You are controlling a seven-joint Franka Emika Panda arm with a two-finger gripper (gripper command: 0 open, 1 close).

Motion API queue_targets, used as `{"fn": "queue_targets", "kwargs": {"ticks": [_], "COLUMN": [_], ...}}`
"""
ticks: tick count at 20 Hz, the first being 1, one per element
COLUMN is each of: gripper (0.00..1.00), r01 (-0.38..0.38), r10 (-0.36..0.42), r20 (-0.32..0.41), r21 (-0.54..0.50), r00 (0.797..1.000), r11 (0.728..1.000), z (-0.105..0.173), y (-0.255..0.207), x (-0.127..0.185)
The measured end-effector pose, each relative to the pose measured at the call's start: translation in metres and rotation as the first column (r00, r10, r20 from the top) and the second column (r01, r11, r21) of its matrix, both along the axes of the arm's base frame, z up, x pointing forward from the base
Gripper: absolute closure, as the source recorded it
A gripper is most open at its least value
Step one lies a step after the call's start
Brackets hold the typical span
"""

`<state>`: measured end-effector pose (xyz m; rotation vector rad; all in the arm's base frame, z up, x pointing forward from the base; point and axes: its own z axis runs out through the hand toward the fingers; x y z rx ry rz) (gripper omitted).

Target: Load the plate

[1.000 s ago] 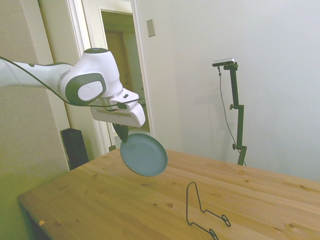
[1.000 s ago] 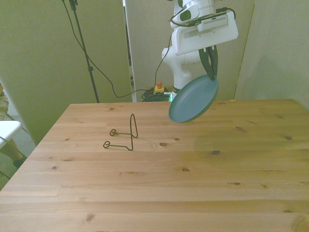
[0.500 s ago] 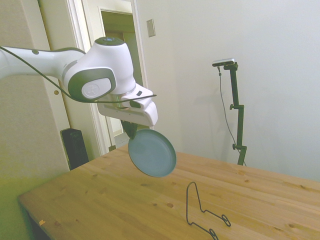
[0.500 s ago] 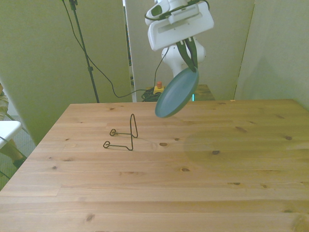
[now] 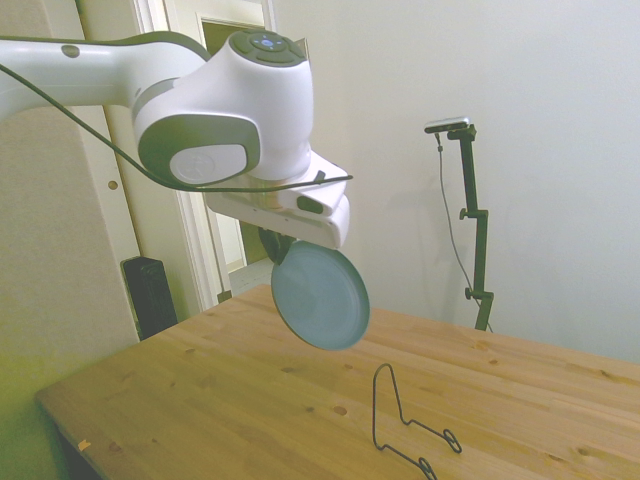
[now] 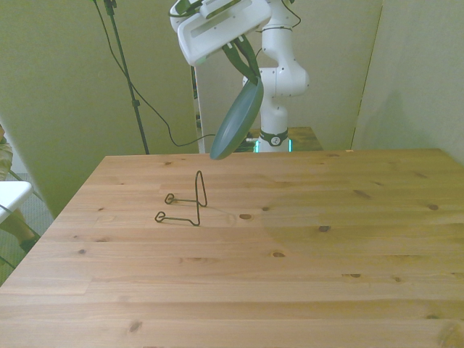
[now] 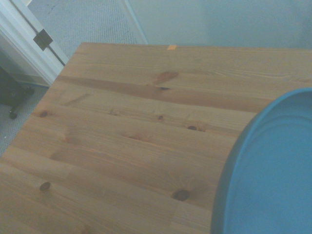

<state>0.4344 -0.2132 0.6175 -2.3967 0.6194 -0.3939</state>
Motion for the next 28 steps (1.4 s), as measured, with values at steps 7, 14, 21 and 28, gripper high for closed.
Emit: {"fn": "queue_targets", "kwargs": {"ticks": [7,14,21,28], "gripper": [1.00,1.00,1.00,1.00], "r01": [0.000,0.004,-0.040,-0.090], "r10": [-0.001,-0.005,0.035,0.077], "r20": [0.028,0.042,0.060,0.081], "r21": [0.037,0.005,0.094,0.173], "r00": [1.000,0.999,0.998,0.994], "r11": [0.999,1.000,0.995,0.981], "z": [0.007,-0.003,-0.015,-0.018], "y": [-0.045,-0.036,-0.083,-0.126], "x": [-0.007,0.005,-0.020,-0.011]}}
